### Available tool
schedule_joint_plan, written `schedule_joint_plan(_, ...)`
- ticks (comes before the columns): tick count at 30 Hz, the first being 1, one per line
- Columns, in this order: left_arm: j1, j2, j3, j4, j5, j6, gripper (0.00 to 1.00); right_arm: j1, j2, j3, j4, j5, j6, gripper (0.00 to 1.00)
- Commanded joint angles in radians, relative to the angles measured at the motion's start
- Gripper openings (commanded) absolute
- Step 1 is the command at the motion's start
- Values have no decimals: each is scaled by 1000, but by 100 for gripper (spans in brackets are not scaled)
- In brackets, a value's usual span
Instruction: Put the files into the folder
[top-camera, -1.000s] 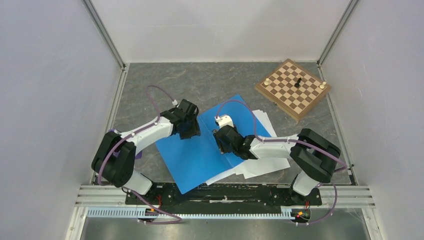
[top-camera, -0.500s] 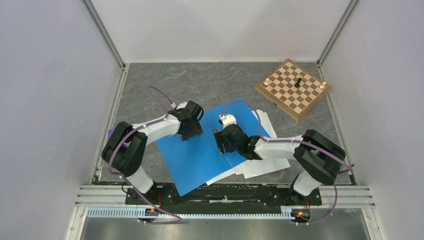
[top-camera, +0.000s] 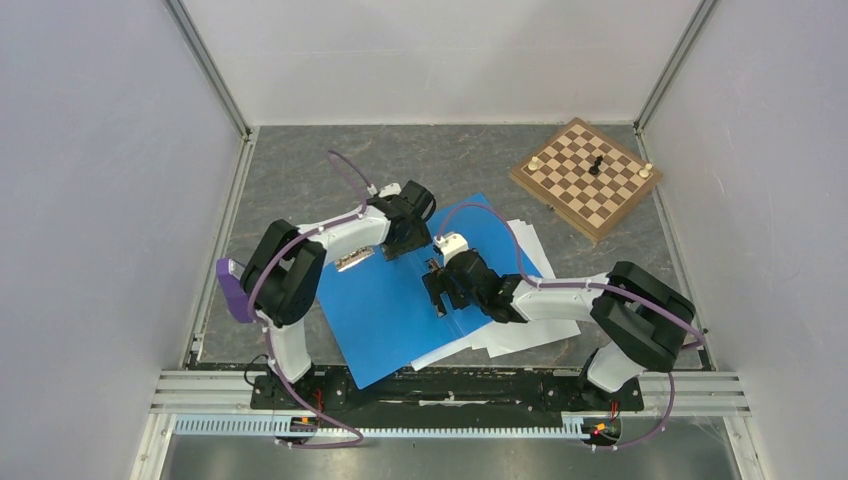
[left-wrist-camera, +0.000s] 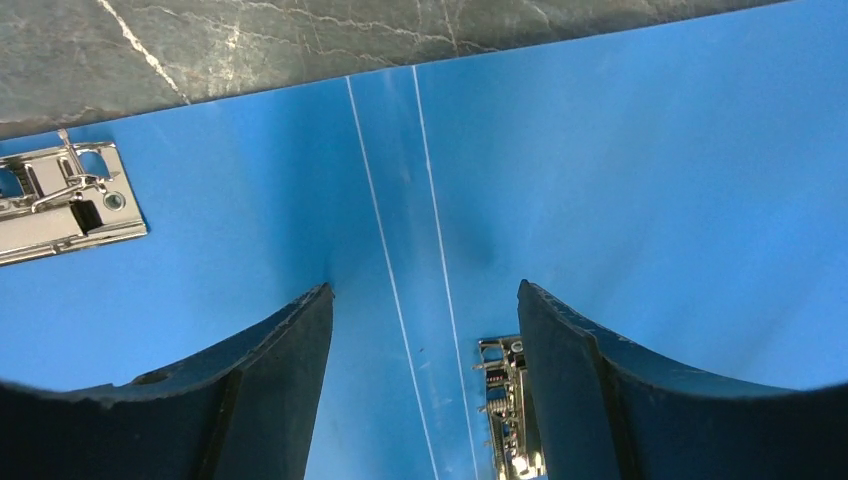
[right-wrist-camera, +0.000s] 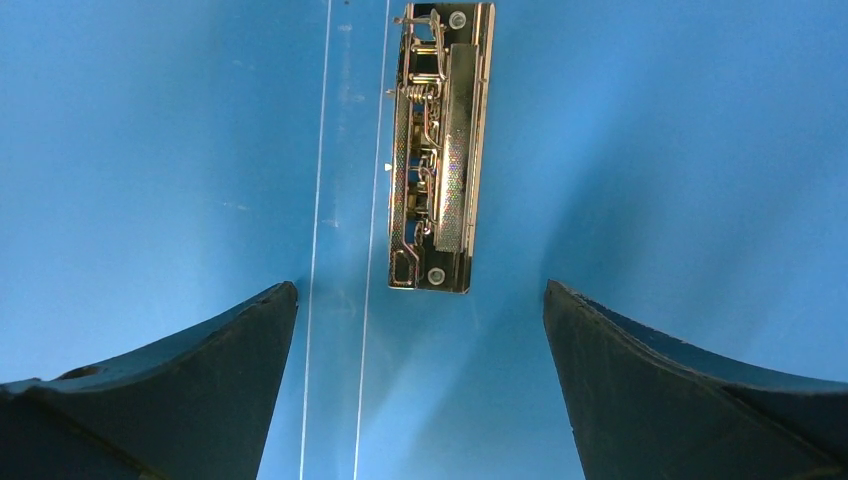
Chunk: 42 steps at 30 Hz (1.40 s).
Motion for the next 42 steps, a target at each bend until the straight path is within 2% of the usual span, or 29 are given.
schedule_joint_plan(1, -7, 56, 59, -61, -54, -88, 76, 30, 10, -20, -52, 33, -53, 97)
schedule_joint_plan(6, -9, 99, 58, -84, -80, -133, 80, 89, 47, -14, -62, 80, -57, 98)
schedule_joint_plan(12, -22, 160, 97, -118, -106, -125, 82, 94, 51, -18, -60, 79, -35, 98)
schedule_joint_plan(16, -44, 194, 124, -169, -151, -135, 82, 81, -25, 2, -61, 56, -26, 98)
schedule_joint_plan(22, -56, 230, 112, -176, -148, -151, 82, 27, -176, 28, -49, 32, 22, 95)
schedule_joint_plan(26, -63, 242, 101, -169, -146, -147, 82, -13, -219, 24, -27, 62, 60, 86)
schedule_joint_plan(34, -64, 236, 43, -101, -96, -132, 82, -36, -107, 53, -19, -58, 114, 47)
schedule_joint_plan(36, -64, 233, 24, -86, -86, -134, 82, -37, -98, 39, -11, -70, 136, 44)
schedule_joint_plan(42, -64, 239, -10, -60, -76, -141, 82, -36, -78, 13, 7, -78, 170, 43)
